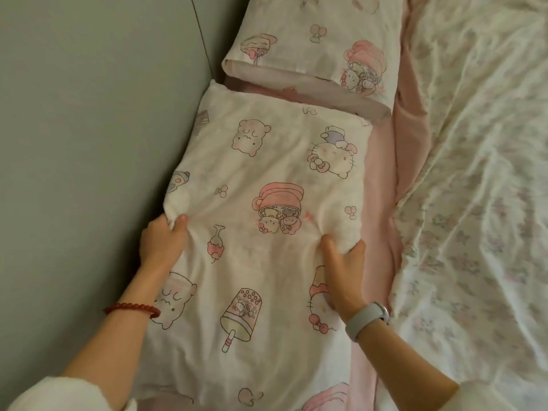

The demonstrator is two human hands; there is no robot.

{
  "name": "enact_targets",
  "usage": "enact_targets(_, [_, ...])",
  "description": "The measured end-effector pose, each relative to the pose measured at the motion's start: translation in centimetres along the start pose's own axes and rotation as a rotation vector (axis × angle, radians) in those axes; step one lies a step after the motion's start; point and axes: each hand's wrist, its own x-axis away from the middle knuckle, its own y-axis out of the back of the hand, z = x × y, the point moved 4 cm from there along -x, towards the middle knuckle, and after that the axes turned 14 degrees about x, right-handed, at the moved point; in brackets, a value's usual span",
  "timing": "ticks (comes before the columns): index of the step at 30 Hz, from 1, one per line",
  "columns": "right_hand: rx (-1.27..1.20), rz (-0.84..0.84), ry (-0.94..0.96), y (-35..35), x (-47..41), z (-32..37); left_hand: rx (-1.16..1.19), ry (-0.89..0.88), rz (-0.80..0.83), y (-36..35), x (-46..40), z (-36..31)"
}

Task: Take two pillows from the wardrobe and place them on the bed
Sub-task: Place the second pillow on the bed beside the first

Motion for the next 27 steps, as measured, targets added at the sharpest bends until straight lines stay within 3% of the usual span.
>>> enact_targets(2, [0.084,-0.170,0.153,2.6,-0.1,2.0,0.078,-0.063,-0.026,0.1,1.2,-1.7])
enact_targets(4, [0.077,-0.193,0.180,4.6,-1.0,3.1,0.135,-0.104,-0.040,0.0,1.8,-3.0])
enact_targets(7, [-0.015,-0.042,0.129,5.9,-3.4,3.0,0.102,-0.105,-0.014,-1.2,1.4,-3.8])
enact_targets(10, [0.051,0.170,0.053,5.6,-4.7,0.6,0.084,0.109,0.160,-3.2,1.2,-1.2])
enact_targets(17, [0.057,0.283,-0.118,4.8,1.1,-7.4,0.184,0.332,0.214,-1.5,8.1,7.6])
enact_targets(19, [0.082,0.315,-0.152,5.1,2.0,-7.9,0.184,0.306,0.153,-0.9,9.4,7.9])
enact_targets(25, [0.120,0.110,-0.105,6.7,5.5,-7.4,0.230,0.086,-0.182,2.1,11.7,5.0])
enact_targets(27, [0.157,0.089,-0.078,6.8,7.3,-8.5,0.149,0.143,-0.151,2.8,12.9,6.6])
